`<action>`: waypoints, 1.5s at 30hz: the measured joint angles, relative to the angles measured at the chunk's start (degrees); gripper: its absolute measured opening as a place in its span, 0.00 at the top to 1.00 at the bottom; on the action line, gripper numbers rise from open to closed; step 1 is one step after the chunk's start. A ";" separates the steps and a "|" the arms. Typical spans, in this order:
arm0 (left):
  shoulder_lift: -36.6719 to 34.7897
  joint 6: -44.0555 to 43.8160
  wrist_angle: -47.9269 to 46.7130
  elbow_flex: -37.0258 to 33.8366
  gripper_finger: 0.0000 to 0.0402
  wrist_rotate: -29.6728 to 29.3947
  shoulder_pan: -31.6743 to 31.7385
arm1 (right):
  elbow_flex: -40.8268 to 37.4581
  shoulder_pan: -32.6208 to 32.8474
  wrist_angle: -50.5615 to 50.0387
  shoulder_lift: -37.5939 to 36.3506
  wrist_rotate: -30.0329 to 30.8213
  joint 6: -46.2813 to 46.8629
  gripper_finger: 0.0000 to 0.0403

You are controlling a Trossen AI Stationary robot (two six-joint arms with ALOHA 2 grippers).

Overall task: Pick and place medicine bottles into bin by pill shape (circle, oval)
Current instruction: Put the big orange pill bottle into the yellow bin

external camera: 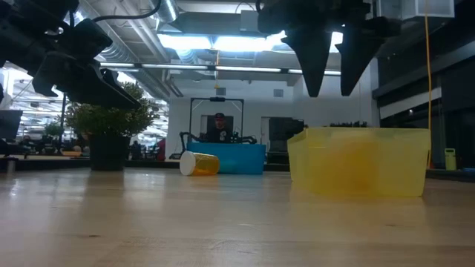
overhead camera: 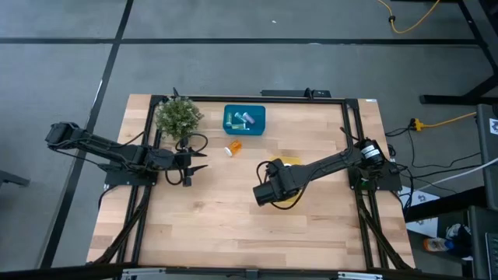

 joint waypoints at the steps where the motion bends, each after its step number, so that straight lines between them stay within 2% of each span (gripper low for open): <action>1: 0.00 0.00 0.00 0.01 0.58 0.00 0.01 | 0.00 0.00 0.04 0.00 0.58 -0.02 0.33; 4: 0.00 0.00 0.00 0.01 0.58 0.00 0.00 | 0.00 -0.02 0.51 0.02 5.06 -1.45 0.33; 8: 0.00 0.00 0.00 0.01 0.58 0.00 0.01 | -0.02 -0.66 5.47 0.02 10.71 -12.81 0.33; 16: 0.00 0.00 0.00 0.01 0.58 0.00 0.01 | -0.02 -5.04 25.42 0.26 11.16 -37.71 0.33; 22: -0.02 0.00 0.00 0.00 0.58 0.00 0.00 | -0.04 -9.13 35.61 1.08 9.93 -55.18 0.33; 28: -0.02 0.00 0.11 -0.01 0.58 0.00 0.01 | -0.02 -12.61 43.25 4.15 3.85 -68.68 0.33; 31: -0.02 0.00 0.13 0.01 0.58 0.00 -0.01 | -0.04 -13.85 43.95 6.00 1.64 -75.97 0.33; 41: -0.02 0.00 0.09 0.01 0.58 0.00 0.00 | -0.02 -15.86 44.23 7.82 0.57 -97.02 0.33; 45: -0.02 0.00 0.07 0.01 0.58 0.00 -0.01 | -0.03 -16.44 46.26 7.94 0.06 -100.71 0.33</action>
